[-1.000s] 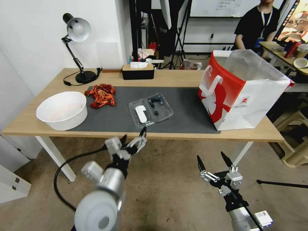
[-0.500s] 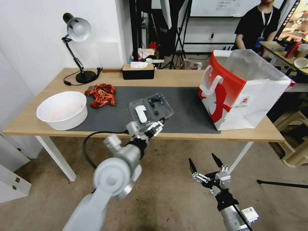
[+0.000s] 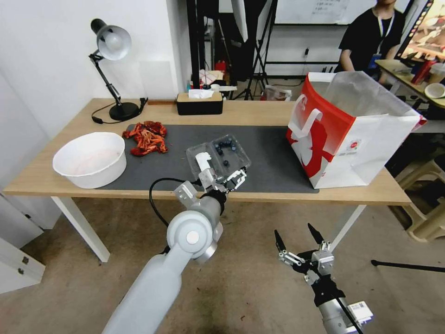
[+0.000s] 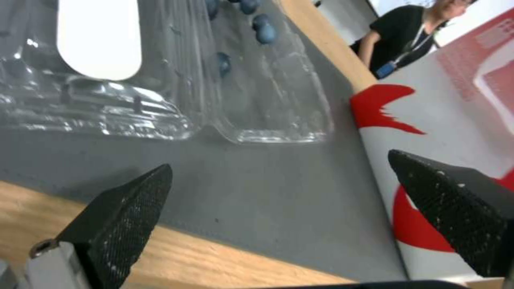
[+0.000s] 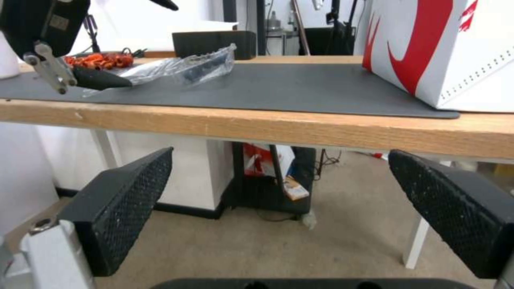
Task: Close the takeout container lid, then place the container into the takeout bag.
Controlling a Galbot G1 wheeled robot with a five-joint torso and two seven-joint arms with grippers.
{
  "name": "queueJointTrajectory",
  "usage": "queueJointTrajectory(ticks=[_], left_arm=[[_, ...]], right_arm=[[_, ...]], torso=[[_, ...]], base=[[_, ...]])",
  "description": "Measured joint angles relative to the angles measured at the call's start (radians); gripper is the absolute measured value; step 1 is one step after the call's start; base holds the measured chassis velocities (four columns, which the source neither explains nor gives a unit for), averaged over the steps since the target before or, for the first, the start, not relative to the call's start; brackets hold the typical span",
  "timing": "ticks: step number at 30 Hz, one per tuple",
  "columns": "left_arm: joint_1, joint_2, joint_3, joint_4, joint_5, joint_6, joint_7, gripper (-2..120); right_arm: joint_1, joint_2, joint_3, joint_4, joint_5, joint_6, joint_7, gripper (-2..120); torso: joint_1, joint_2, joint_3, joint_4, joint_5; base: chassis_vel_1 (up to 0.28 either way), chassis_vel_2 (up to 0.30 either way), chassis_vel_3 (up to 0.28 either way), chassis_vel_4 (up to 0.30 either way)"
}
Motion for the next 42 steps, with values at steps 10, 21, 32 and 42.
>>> queueJointTrajectory(ticks=[10, 21, 32, 42], left_arm=[[-0.029, -0.015, 0.000, 0.023, 0.005, 0.024, -0.061, 100], [-0.051, -0.053, 0.001, 0.065, 0.005, 0.019, -0.097, 100], [-0.065, -0.078, -0.007, 0.090, -0.003, 0.004, -0.122, 100], [-0.073, -0.083, -0.037, 0.098, -0.043, -0.015, -0.136, 100]], right_arm=[[0.002, -0.003, -0.004, -0.014, -0.003, 0.009, 0.000, 100], [-0.001, -0.004, -0.006, -0.022, -0.006, 0.019, 0.000, 100], [-0.007, 0.000, -0.010, -0.027, -0.017, 0.027, 0.000, 100], [-0.012, 0.005, -0.019, -0.034, -0.032, 0.031, 0.001, 100]], torso=[[0.000, 0.000, 0.000, 0.0000, 0.0000], [0.000, 0.000, 0.000, 0.0000, 0.0000], [0.000, 0.000, 0.000, -0.0003, -0.0002], [0.000, 0.000, 0.000, -0.0006, -0.0003]], base=[[0.000, 0.000, 0.000, 0.000], [0.000, 0.000, 0.000, 0.000], [0.000, 0.000, 0.000, 0.000], [0.000, 0.000, 0.000, 0.000]])
